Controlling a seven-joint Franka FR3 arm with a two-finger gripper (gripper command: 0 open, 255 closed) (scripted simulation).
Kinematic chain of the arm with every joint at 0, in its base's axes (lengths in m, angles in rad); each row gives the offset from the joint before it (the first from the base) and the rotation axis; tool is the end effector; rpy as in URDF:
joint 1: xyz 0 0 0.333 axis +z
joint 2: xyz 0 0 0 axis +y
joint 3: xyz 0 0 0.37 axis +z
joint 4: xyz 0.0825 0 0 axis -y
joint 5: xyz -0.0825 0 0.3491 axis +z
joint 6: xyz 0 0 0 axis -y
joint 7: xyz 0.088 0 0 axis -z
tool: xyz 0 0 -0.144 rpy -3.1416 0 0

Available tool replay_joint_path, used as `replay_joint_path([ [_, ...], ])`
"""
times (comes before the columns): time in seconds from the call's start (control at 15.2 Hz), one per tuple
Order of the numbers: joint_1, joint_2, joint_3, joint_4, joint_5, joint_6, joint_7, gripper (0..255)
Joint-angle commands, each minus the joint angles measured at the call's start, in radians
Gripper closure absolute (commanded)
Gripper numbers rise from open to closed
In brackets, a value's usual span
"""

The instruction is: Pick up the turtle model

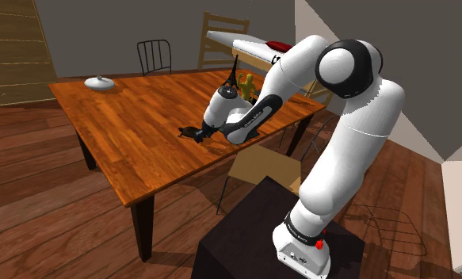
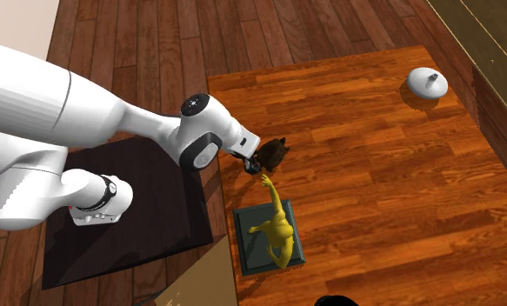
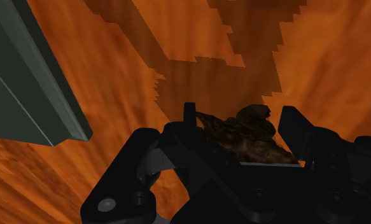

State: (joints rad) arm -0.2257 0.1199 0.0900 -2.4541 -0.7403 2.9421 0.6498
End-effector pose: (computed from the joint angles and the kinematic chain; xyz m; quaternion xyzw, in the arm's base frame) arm 0.5052 -0.0300 0.3303 0.9754 -0.0423 0.2001 0.0824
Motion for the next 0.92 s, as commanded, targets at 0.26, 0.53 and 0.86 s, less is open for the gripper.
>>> replay_joint_path([
  [0.26,-0.017,-0.079,0.042,-0.015,0.160,-0.056,-0.139,255],
  [0.53,-0.014,-0.128,0.053,-0.015,0.252,-0.100,-0.219,255],
  [0.86,-0.007,-0.164,0.055,-0.010,0.312,-0.138,-0.271,255],
])
